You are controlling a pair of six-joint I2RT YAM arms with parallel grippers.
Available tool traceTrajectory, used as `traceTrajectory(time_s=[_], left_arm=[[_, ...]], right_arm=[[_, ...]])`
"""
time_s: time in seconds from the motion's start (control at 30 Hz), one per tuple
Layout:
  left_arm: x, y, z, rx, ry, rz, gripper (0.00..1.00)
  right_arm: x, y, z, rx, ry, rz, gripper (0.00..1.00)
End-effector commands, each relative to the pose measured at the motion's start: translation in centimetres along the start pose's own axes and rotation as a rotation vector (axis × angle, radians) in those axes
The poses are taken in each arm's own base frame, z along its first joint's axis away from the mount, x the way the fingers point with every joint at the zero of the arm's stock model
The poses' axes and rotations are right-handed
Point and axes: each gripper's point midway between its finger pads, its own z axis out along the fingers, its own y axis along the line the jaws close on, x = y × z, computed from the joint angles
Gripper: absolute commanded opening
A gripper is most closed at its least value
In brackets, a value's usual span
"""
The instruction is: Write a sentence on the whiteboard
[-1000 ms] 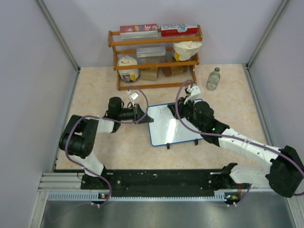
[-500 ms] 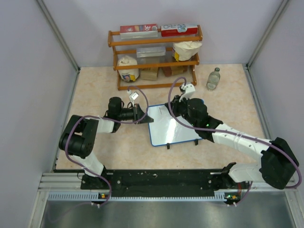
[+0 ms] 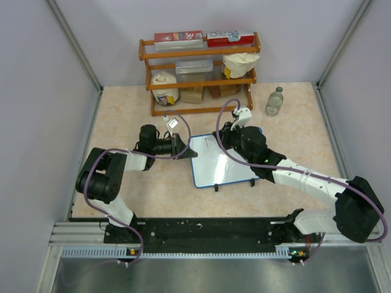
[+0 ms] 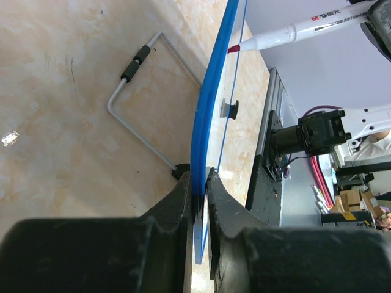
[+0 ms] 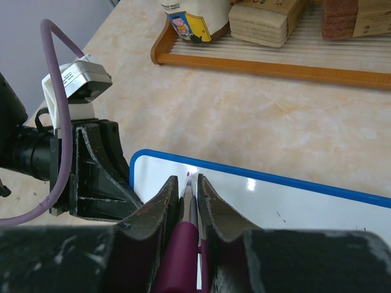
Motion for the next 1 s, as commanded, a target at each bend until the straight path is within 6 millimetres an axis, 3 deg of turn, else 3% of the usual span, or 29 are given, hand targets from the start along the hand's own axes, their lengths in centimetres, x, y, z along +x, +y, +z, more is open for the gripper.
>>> traceTrajectory(time_s=[0.0,0.33,0.97], left_arm=[[-0.1,0.8,0.2,-0.028,-0.006,0.02,0.0],[-0.1,0.8,0.2,-0.029,-0.005,0.018,0.0],[-0.1,0.8,0.2,-0.03,-0.006,0.02,0.0]], right_arm=[[-1.4,-0.2,0.0,0.039,-0.036,-0.016,0.0],[-0.9,-1.0,-0.7,0.055,-0.028,-0.019,0.0],[1.1,-0.4,-1.2,-0.004,0.019,-0.012,0.0]])
